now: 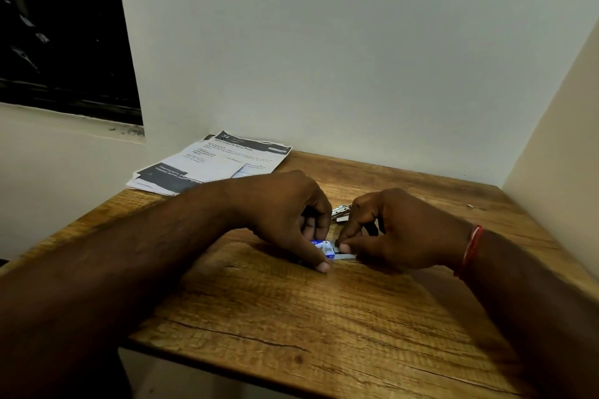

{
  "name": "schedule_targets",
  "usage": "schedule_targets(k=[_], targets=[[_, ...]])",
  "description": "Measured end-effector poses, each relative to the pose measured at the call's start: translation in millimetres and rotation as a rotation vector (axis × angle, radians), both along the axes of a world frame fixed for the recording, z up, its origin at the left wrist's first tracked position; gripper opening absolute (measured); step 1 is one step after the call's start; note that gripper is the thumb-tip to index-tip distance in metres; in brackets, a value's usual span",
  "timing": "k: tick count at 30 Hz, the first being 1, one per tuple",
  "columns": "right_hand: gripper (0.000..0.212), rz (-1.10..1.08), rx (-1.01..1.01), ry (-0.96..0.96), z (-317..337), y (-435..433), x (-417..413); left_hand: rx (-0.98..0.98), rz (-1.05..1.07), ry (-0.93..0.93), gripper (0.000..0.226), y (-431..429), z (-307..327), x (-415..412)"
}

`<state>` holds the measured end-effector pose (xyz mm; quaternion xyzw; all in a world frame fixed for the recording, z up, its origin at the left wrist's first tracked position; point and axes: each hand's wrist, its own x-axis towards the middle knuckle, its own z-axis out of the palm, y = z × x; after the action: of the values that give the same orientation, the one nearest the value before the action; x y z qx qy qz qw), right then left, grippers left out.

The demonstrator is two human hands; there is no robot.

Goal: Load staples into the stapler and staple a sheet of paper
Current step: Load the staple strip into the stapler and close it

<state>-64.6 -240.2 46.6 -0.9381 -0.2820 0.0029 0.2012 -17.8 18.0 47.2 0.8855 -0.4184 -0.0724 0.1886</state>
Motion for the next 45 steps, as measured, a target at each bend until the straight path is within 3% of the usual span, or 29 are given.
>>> schedule_targets(k=[18, 25, 33, 45], targets=[[0.004, 0.019, -0.073, 0.106, 1, 1, -1, -0.019, 0.006, 0.025, 0.036, -1, 0, 0], [0.013, 0.034, -0.085, 0.207, -1, 2, -1, -0.026, -0.010, 0.014, 0.034, 0, -2, 0], [0.010, 0.051, -0.076, 0.043, 0, -2, 1, -0.031, -0.010, 0.016, 0.035, 0, -3, 1], [0.017, 0.109, -0.079, 0.037, 5, -11, 4, -0.048, -0.027, 0.035, 0.033, 1, -3, 3]])
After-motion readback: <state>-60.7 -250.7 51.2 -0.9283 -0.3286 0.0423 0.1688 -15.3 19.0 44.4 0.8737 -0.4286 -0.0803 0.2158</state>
